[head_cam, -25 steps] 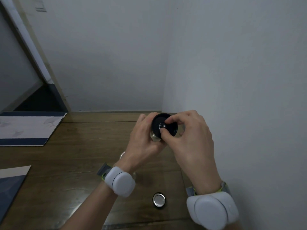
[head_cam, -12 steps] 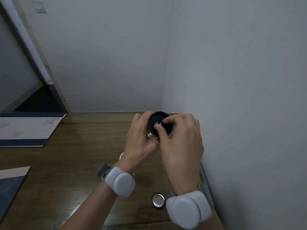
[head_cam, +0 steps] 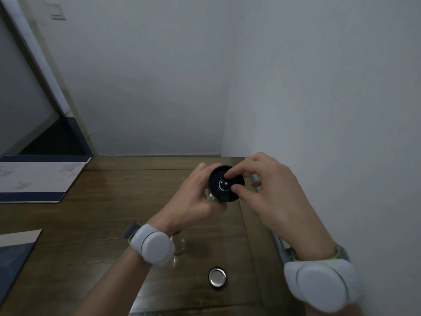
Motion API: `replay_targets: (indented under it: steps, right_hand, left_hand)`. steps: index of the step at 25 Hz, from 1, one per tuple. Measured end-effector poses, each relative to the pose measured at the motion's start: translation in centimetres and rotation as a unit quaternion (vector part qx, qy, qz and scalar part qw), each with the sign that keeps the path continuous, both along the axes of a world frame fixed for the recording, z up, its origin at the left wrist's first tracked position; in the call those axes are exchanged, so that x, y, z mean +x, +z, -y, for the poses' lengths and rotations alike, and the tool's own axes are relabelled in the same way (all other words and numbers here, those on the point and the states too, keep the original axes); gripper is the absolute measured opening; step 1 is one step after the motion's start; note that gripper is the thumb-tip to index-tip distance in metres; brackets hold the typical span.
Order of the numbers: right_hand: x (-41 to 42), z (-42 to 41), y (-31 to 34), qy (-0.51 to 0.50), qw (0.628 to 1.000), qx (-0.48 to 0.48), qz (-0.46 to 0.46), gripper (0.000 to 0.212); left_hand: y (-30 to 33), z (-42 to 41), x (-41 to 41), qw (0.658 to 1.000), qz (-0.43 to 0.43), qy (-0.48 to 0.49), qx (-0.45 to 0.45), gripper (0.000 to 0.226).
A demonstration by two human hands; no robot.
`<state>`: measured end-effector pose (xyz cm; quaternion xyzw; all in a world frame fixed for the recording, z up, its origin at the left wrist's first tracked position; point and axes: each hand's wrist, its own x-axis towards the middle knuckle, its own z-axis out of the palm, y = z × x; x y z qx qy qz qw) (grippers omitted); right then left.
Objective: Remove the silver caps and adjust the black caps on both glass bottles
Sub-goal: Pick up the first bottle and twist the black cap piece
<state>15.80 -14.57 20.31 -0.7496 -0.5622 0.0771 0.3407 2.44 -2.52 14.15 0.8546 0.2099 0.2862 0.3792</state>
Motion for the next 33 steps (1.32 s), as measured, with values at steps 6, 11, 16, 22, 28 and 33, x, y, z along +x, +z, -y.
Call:
replay_targets:
  steps: [6,11,16,22,28,33]
  right_hand:
    - [0.2,0.1,0.1,0.002,0.999,-0.009,-0.052,0.021]
    - [0.3,0.2,0.0,0.0,0.995,0.004,-0.104,0.019]
    - [0.3,0.3,-0.1,-0.007,0.992,0.019,-0.128,0.018]
    - [0.3,0.5,0.0,-0.013,0.991,0.01,-0.13,0.016]
    - [-0.3,0.3,-0.2,-0.046,0.989,0.025,-0.138,0.016]
    - [-0.4,-0.3,-0.4,-0.072,0.982,0.043,-0.169,0.016]
  left_hand:
    - [0.0,0.4,-0.1,1.0,-0.005,-0.001,-0.002,0.042]
    - [0.1,0.7,0.1,1.0,0.002,0.008,0.014,0.044]
    - [-0.1,0.9,0.3,1.0,0.019,0.019,0.011,0.041]
    - [-0.4,1.1,0.6,0.999,0.03,0.025,0.008,0.041]
    - [-0.3,1.3,0.7,0.998,0.042,0.044,0.008,0.043]
    - [-0.1,1.2,1.0,0.995,0.061,0.073,0.009,0.04]
